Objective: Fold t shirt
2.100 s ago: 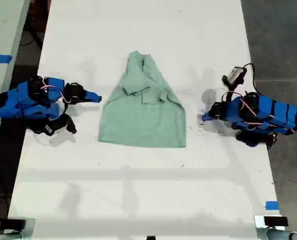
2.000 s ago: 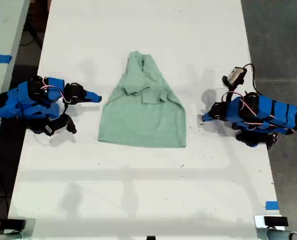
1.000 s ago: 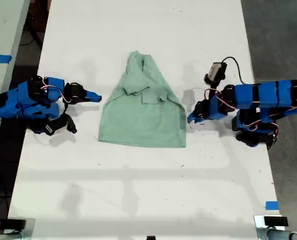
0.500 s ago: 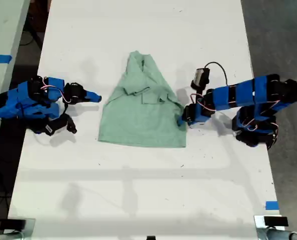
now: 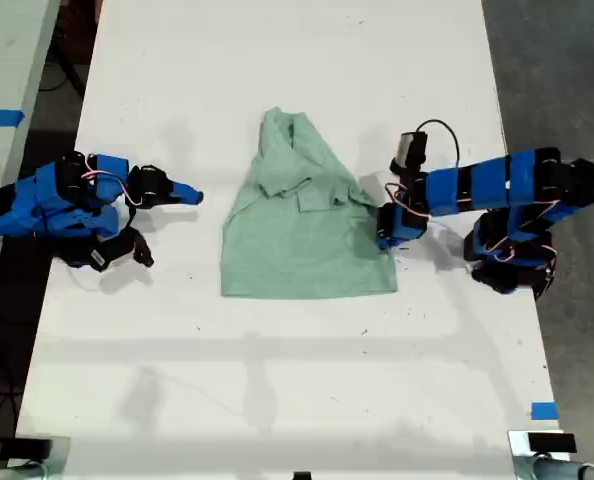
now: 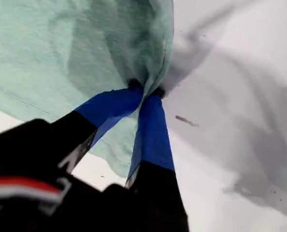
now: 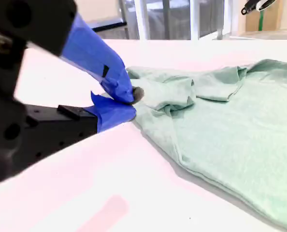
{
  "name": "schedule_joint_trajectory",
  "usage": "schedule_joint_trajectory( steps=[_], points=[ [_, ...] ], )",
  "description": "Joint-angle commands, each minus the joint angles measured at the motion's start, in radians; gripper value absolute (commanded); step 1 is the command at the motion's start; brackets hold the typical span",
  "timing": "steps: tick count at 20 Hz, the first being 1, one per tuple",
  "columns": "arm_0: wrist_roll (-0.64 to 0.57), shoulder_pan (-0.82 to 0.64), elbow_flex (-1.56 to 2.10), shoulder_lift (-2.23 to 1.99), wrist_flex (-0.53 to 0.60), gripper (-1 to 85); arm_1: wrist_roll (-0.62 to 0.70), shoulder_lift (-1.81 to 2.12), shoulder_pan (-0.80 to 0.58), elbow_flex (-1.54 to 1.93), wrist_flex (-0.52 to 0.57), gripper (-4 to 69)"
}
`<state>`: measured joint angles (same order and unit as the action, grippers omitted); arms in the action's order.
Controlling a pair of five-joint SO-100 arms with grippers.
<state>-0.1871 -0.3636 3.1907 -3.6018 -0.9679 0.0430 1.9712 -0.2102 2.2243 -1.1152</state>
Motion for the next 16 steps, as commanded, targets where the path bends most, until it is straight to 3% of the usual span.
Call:
schedule_joint_trajectory(
  steps=[1,5,9,14,15,16],
  points=[
    [0.015,-0.005,0.012,-0.008,-0.002,0.0,0.054,0.140,-0.011,-0.029,-0.020,1.0],
    [0.015,-0.006,0.012,-0.008,-0.002,0.0,0.198,0.258,-0.011,-0.172,-0.005,1.0],
    [0.015,-0.008,0.012,-0.008,-0.002,0.0,0.279,0.089,0.017,-0.428,0.031,1.0],
    [0.015,-0.006,0.012,-0.008,-0.002,0.0,0.342,-0.555,0.072,-1.072,-0.135,1.6],
    [0.015,-0.003,0.012,-0.008,-0.002,0.0,0.341,-0.678,0.083,-1.192,-0.170,12.5],
    [0.015,-0.003,0.012,-0.008,-0.003,0.0,0.334,-0.756,0.092,-1.259,-0.187,18.3]
  ],
)
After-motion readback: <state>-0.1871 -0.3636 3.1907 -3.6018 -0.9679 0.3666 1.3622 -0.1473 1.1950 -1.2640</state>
